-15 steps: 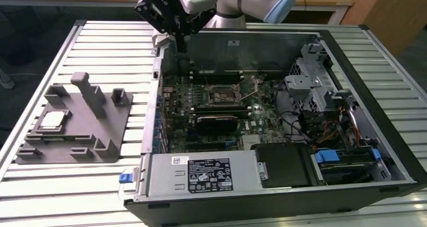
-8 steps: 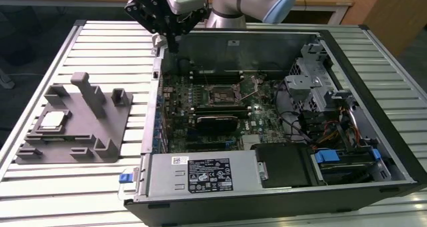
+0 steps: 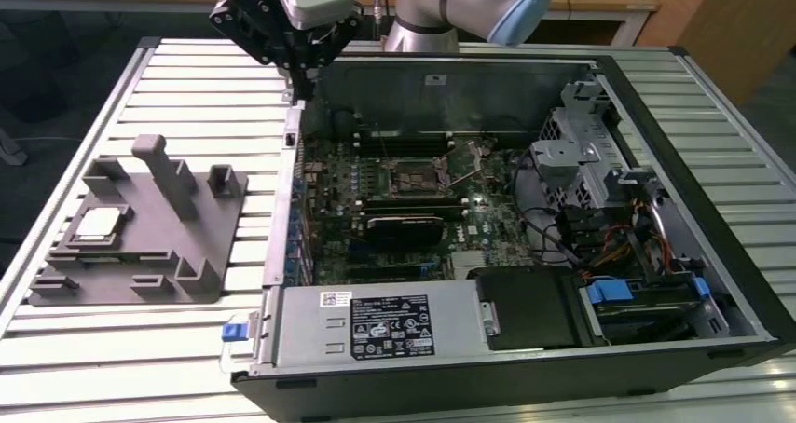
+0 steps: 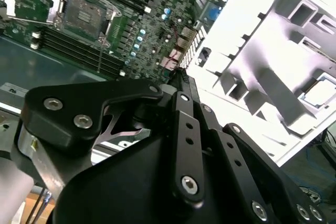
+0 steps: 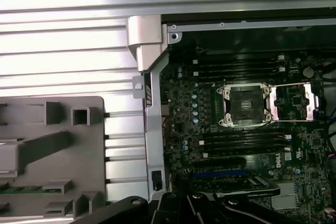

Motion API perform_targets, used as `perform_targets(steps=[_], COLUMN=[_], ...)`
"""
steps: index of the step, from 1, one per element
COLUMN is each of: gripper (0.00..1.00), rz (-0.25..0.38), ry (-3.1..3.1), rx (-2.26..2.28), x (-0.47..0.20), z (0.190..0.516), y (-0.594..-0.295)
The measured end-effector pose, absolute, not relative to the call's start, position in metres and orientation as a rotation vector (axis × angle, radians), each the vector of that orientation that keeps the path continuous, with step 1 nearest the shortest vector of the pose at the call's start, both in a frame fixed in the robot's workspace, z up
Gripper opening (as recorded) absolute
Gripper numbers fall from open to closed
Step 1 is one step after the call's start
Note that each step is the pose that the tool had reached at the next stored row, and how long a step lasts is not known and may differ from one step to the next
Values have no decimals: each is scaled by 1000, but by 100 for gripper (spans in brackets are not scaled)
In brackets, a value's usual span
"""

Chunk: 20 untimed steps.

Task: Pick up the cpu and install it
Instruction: 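Reach for the cpu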

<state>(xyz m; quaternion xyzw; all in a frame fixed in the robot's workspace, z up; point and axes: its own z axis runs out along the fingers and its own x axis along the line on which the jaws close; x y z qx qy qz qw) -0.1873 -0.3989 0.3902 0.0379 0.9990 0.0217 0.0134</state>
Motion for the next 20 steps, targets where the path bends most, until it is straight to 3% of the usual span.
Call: perform_targets(steps=[20], gripper=[11], rz=[68], ry=[3112], rx=[118], x=[-232], z=[384], y=[-399])
